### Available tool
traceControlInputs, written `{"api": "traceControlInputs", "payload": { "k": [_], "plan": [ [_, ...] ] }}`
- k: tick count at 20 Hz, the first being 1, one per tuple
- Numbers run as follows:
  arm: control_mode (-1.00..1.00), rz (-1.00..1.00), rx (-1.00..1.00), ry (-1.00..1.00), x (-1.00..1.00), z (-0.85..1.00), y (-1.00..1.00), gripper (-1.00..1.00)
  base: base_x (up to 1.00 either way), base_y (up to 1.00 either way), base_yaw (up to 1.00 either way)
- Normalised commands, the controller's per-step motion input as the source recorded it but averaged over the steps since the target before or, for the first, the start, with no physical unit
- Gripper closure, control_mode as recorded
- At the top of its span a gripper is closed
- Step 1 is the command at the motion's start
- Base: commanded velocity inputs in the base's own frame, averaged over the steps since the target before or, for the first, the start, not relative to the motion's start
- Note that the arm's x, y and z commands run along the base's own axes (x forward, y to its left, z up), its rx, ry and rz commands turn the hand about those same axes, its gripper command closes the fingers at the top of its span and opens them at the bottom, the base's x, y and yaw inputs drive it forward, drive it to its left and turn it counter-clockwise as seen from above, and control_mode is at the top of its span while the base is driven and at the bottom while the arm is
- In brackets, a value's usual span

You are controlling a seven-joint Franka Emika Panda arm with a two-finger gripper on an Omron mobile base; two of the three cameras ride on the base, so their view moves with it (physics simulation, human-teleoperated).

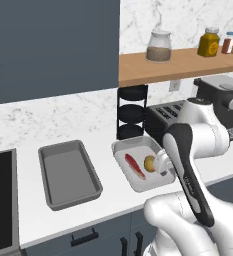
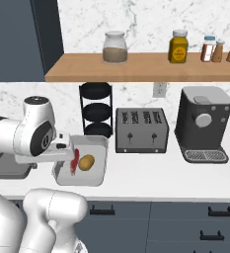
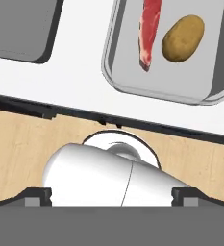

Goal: Place one potato and one steak in each tupperware on the nearby counter, to pack two identical lunches.

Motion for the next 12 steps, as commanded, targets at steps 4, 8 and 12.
{"api": "traceControlInputs", "payload": {
  "k": [4, 8, 12],
  "plan": [
    [1.0, 0.0, 0.0, 0.0, -0.02, 0.0, 0.01, -1.0, -0.67, -0.42, -0.17],
    [1.0, 0.0, 0.0, 0.0, 0.0, 0.0, 0.0, -1.0, -0.99, -0.67, -0.29],
    [1.0, 0.0, 0.0, 0.0, 0.0, 0.0, 0.0, -1.0, -0.7, -0.95, -0.34]
  ]
}}
